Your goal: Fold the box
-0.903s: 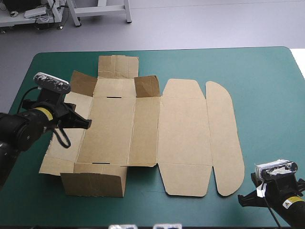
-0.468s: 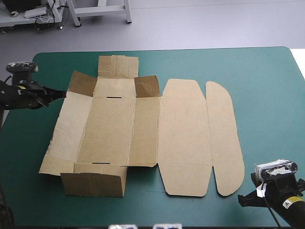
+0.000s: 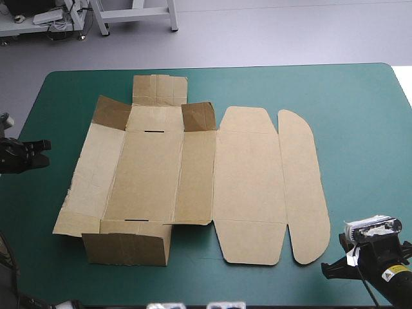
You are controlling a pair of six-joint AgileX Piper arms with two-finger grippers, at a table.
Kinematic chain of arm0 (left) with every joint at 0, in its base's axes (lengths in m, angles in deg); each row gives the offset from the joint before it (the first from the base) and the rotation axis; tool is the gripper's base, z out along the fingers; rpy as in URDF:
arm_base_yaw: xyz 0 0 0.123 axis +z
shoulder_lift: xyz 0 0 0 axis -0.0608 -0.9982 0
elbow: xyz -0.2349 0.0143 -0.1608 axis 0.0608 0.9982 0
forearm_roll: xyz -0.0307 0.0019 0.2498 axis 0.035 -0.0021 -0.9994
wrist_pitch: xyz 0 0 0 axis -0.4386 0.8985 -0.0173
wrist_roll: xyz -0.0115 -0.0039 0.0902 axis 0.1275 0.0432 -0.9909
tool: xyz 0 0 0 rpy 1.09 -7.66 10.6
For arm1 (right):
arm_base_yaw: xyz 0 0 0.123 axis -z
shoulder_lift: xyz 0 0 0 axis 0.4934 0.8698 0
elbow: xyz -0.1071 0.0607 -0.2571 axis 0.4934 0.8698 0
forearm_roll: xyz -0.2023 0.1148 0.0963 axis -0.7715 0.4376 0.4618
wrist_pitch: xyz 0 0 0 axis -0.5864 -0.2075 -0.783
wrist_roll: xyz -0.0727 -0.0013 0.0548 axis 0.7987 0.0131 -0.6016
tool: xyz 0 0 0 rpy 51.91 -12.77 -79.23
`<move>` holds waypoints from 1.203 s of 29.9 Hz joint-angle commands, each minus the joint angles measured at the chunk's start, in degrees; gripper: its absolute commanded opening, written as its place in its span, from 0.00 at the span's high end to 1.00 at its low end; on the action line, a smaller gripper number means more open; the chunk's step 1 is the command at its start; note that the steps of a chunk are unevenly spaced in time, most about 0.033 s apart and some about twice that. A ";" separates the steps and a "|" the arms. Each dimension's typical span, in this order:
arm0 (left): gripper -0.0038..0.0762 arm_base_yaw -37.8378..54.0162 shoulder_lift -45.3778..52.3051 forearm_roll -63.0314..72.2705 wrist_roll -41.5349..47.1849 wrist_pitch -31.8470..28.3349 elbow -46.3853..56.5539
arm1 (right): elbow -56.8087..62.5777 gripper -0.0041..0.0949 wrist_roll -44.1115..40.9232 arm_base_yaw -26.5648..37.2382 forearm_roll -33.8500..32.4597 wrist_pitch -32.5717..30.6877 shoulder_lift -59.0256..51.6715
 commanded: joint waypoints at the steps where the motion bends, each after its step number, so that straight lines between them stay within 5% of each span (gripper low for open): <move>1: 0.96 0.09 -0.49 4.17 -1.96 3.52 -1.84 | -1.43 0.98 0.40 -0.16 0.94 2.86 0.39; 18: 0.92 0.09 -4.12 4.82 -4.02 6.02 -1.84 | -1.43 0.98 0.40 -0.16 0.94 2.86 0.39; 21: 0.76 0.09 -4.39 4.38 -4.02 6.02 -1.84 | -1.43 0.98 0.40 -0.16 0.94 2.86 0.39; 27: 0.18 0.09 -4.39 2.53 -3.44 6.02 -1.84 | -1.43 0.98 0.40 -0.16 0.94 2.86 0.39; 36: 0.11 -0.12 -4.39 3.96 -1.50 6.02 3.18 | -1.43 0.98 0.40 -0.16 0.94 2.86 0.39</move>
